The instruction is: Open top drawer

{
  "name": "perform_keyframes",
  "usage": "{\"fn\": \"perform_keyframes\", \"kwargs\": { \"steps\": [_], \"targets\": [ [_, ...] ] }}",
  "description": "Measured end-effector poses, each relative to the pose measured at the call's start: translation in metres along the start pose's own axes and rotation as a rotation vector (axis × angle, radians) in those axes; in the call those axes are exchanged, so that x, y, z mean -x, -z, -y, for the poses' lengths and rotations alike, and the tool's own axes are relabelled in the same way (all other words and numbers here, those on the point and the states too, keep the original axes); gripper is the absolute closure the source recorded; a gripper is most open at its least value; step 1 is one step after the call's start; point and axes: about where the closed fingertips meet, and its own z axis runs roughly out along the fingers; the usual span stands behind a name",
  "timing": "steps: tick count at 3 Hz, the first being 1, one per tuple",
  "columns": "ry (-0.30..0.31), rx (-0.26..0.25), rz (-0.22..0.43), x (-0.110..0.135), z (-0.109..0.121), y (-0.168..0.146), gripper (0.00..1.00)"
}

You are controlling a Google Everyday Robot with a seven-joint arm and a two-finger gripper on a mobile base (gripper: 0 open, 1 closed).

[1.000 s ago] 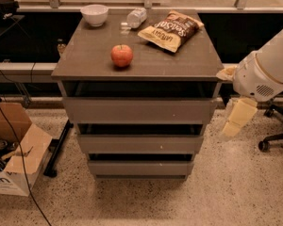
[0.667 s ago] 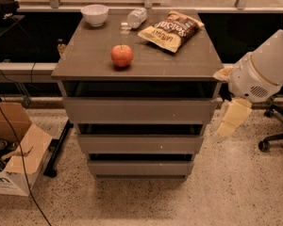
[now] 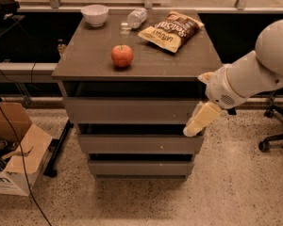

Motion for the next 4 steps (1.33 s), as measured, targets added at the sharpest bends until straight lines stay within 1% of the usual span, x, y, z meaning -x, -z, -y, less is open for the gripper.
{"fn": "perform_keyframes", "kwargs": {
  "steps": [1, 3, 4],
  "targets": [
    [-0.035, -0.019, 0.072, 0.002, 0.014, -0.024, 0.00],
    [-0.138, 0.004, 0.144, -0.024, 0.027, -0.077, 0.00],
    [-0.151, 0.032, 0.156, -0.032, 0.046, -0.110, 0.00]
  ]
}}
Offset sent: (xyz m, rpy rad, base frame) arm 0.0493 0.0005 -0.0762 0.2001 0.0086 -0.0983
